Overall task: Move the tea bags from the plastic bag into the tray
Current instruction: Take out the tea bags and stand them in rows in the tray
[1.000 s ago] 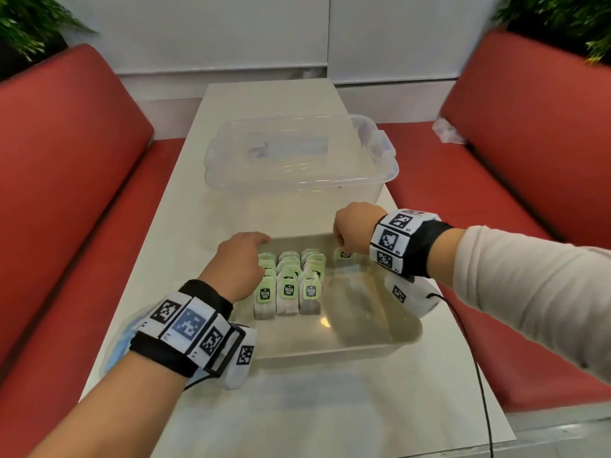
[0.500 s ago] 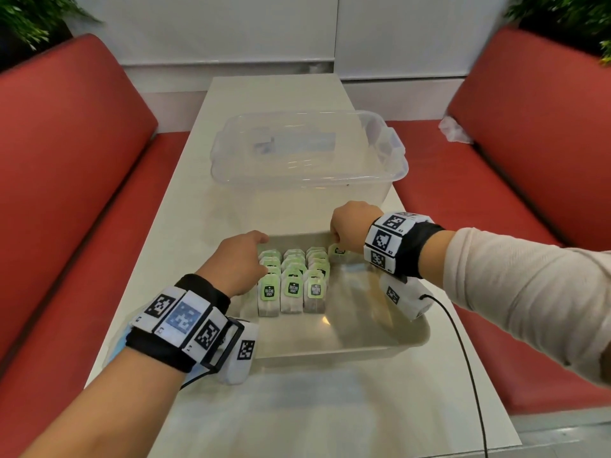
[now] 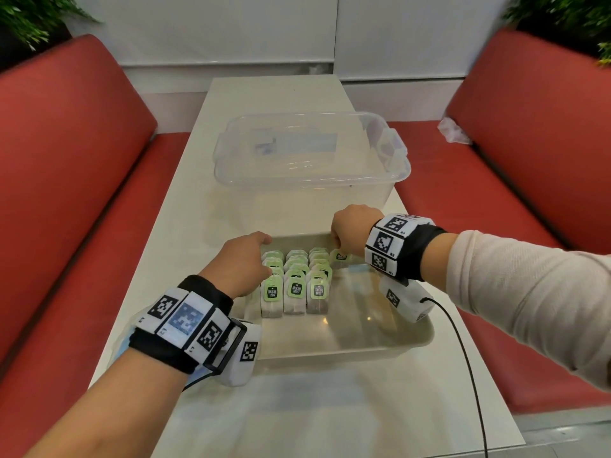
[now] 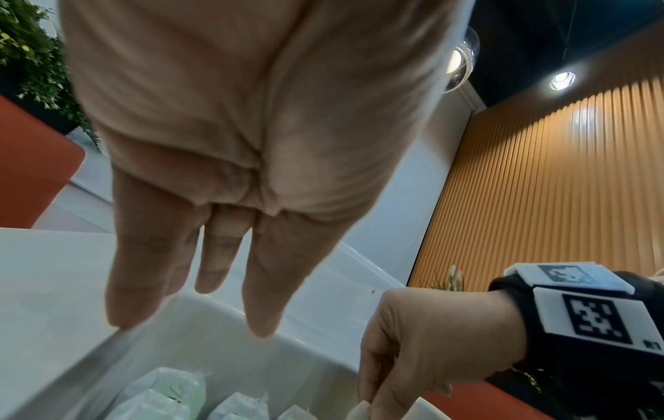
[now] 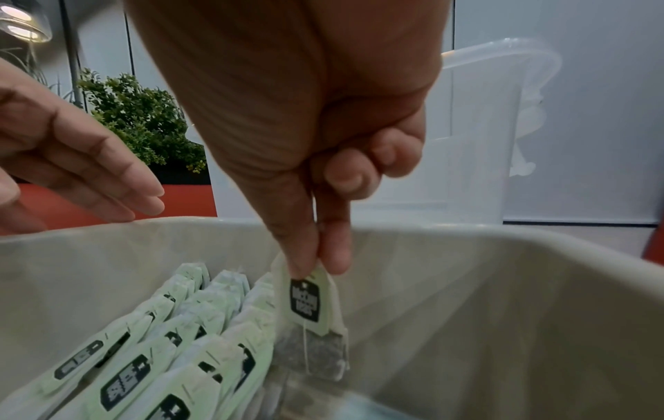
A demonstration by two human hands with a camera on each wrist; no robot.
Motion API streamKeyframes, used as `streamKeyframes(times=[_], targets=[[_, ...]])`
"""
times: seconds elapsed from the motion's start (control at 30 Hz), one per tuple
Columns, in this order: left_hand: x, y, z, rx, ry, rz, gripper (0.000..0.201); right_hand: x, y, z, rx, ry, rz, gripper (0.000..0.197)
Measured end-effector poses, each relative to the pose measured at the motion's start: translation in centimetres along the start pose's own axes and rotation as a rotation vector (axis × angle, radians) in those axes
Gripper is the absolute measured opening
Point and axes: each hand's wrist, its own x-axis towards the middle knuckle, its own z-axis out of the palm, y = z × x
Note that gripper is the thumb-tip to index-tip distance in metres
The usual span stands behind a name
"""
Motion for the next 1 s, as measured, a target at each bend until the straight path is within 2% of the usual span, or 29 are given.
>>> streamKeyframes(times=[0.3,0.53,0.77,0.9,1.0], targets=[[0.0,0.0,0.0,-0.002,-0.003,0.0,0.06,-0.6,-0.2,0.2,-0.056,-0.046,0.017,0.016],[0.0,-0.7,-0.1,-0.009,0.001,-0.007,0.059,0.1,-1.2,0.2,-0.039,-0.019,-0.004,0.018],[-0.2,-0.7,-0.1,0.0,-0.004,0.002,0.06,-0.4,0.2,-0.8,-0.12,0.047,0.013,0.017],[-0.3,-0.5,-0.2,0.125,0.007,-0.001,0.064,-0.5,0.4,-1.3,-0.174,0.076,-0.012,0.019],[-0.2,-0.6,-0.4,0.246,-0.031,-0.028,0.058,-0.3,0.4,-1.1,-0.181,0.064,-0.025,0.022]])
